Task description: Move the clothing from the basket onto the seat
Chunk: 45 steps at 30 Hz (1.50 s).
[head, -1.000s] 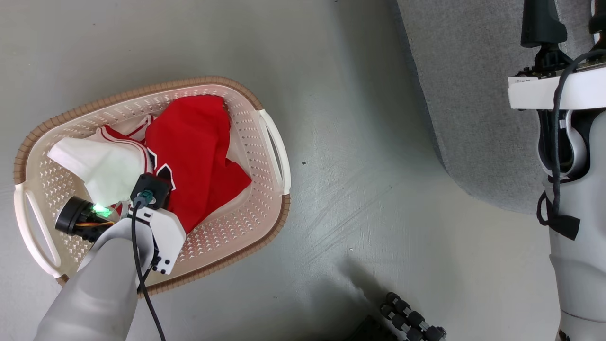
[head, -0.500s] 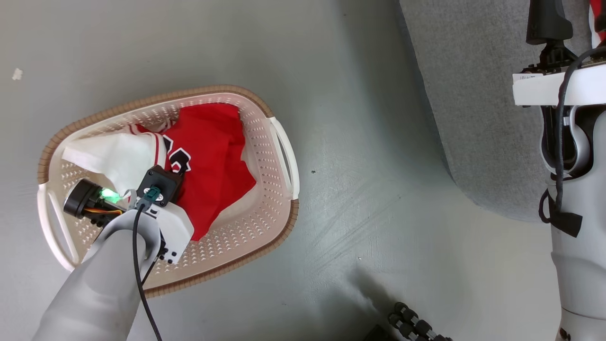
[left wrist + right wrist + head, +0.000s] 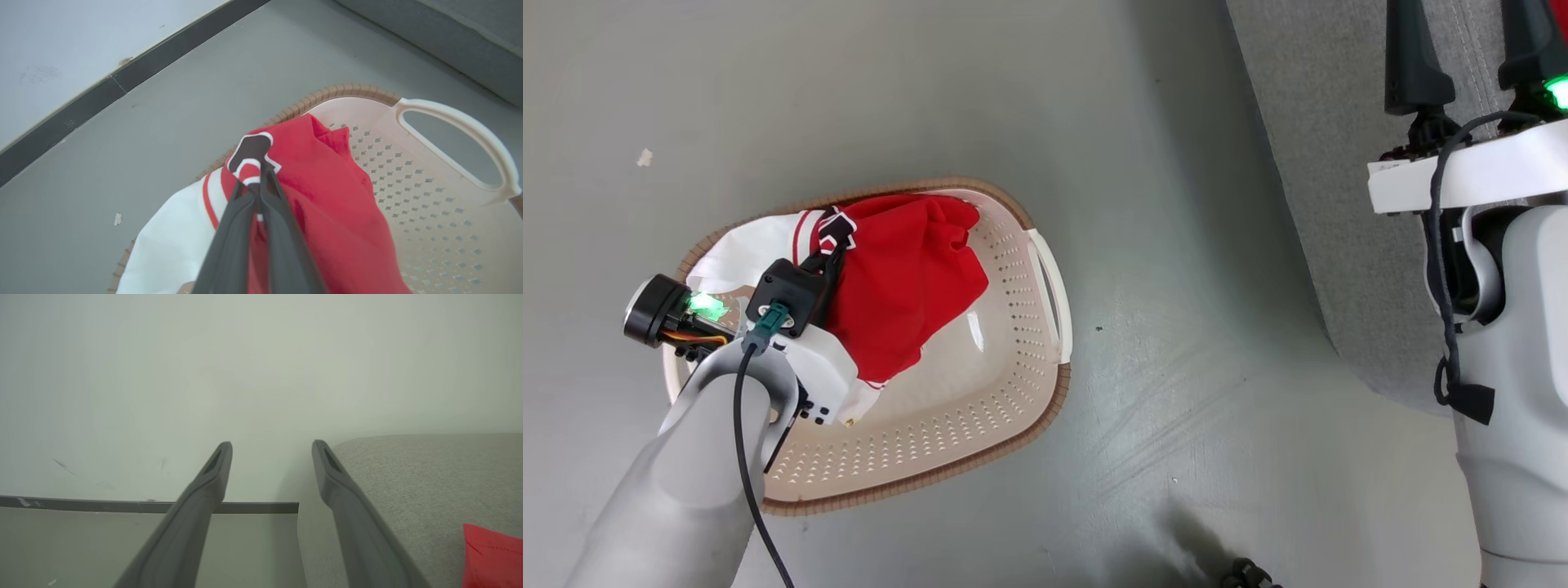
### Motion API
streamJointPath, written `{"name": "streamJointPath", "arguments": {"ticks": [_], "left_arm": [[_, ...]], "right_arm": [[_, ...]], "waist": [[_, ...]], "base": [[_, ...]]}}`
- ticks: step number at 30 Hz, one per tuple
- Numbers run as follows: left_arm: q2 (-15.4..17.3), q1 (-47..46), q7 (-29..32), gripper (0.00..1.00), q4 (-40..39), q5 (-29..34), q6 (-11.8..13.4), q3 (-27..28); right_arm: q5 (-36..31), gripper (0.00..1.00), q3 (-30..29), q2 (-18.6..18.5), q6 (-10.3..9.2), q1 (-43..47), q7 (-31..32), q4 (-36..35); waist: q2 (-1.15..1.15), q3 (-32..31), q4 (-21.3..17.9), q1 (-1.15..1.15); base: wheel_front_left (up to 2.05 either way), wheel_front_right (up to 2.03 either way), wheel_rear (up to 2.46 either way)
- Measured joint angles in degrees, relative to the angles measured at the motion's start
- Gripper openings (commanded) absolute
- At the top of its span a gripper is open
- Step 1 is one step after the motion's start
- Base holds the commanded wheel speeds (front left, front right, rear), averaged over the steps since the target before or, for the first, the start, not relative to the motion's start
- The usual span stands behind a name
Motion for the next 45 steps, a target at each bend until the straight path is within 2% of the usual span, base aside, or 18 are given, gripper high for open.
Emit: {"name": "streamJointPath", "arguments": {"ticks": [12,22,36,43,45], "left_arm": [[3.0,3.7,-0.1,0.0,-17.0,-1.6,3.4,5.9],[3.5,8.0,-0.2,0.0,-28.3,-4.4,4.4,10.8],[5.7,13.8,-0.2,0.0,-39.6,-4.6,4.3,13.4],[7.1,16.9,-0.2,0.0,-41.9,-4.6,3.3,13.3],[7.3,17.7,-0.2,0.0,-42.2,-4.6,2.3,13.0]], "right_arm": [[-0.5,1.0,0.3,-1.2,0.0,4.0,0.0,2.0],[-0.5,1.0,1.4,-2.7,0.0,6.5,0.0,2.6],[0.6,1.0,7.8,-5.8,0.0,10.8,0.0,4.4],[0.9,1.0,11.2,-7.2,0.0,13.2,0.0,5.4],[1.1,1.0,12.5,-7.4,0.0,14.1,0.0,5.5]], "waist": [[0.0,-5.6,3.4,0.0],[0.0,-10.2,5.9,0.0],[0.0,-18.7,9.2,0.0],[0.0,-23.3,10.6,0.0],[0.0,-24.6,10.9,0.0]], "base": [[0.0,0.0,0.0],[0.0,0.0,0.0],[0.0,0.0,0.0],[0.0,0.0,0.0],[0.0,0.0,0.0]]}}
